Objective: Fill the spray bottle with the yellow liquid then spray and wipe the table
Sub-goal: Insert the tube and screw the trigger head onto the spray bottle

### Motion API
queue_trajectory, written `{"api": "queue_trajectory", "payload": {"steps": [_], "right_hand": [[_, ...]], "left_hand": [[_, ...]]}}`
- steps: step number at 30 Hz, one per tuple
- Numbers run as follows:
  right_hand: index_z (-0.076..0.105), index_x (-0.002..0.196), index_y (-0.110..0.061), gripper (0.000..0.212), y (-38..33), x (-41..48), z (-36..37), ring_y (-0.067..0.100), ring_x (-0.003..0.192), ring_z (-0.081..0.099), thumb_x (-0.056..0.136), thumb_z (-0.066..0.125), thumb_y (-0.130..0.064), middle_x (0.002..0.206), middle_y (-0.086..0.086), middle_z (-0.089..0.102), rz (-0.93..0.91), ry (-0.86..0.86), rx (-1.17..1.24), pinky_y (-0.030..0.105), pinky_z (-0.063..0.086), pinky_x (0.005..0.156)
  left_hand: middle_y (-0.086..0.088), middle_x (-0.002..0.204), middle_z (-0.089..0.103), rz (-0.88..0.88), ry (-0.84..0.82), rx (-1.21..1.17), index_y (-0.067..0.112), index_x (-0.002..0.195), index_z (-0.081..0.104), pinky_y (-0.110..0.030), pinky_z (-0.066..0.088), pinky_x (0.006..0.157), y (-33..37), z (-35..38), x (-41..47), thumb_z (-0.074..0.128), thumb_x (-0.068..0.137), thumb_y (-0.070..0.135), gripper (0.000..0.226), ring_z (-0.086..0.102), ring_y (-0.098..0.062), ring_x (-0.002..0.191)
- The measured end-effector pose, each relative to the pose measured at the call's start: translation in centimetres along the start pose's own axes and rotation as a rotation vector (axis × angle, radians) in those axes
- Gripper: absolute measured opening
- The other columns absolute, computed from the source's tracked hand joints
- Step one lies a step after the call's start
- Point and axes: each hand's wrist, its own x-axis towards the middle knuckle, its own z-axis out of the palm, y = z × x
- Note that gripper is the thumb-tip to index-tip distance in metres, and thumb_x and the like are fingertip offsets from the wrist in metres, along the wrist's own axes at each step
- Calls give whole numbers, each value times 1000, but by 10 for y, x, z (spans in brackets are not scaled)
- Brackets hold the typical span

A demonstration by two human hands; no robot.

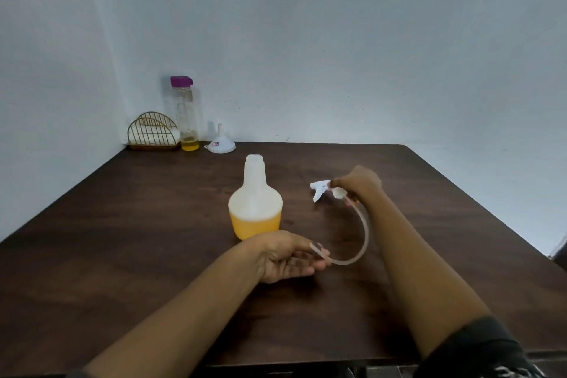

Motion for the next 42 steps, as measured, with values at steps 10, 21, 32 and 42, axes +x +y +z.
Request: {"api": "queue_trajectory", "payload": {"steps": [10,21,32,42], "right_hand": [[62,58,-14,28,-34,-8,-44,16,57,64,77,66,-34,58,1,66,-229,197,379,24,46,61],[66,72,-5,24,9,1,-33,25,61,65,79,71,-27,63,10,65,35,25,693,31,51,64],[59,80,-1,27,-21,-6,-56,14,68,61,84,69,-26,78,10,60,59,-169,1080,21,57,60],[61,79,-6,16,-98,-25,-75,14,66,64,84,70,-18,79,7,61,-162,-195,1392,20,58,59]], "left_hand": [[-7,77,71,-18,-83,153,7,101,62,-13,48,41,1,23,-3,71,81,29,31,63,-5,48],[8,99,64,566,443,1239,31,101,69,-25,43,69,-1,29,12,72,74,48,32,58,-11,95],[14,76,55,840,353,1289,28,90,74,-26,39,65,2,30,-23,63,83,43,19,56,-7,82],[17,89,73,988,470,987,36,97,73,-31,52,83,53,10,-89,68,81,38,16,63,3,86]]}}
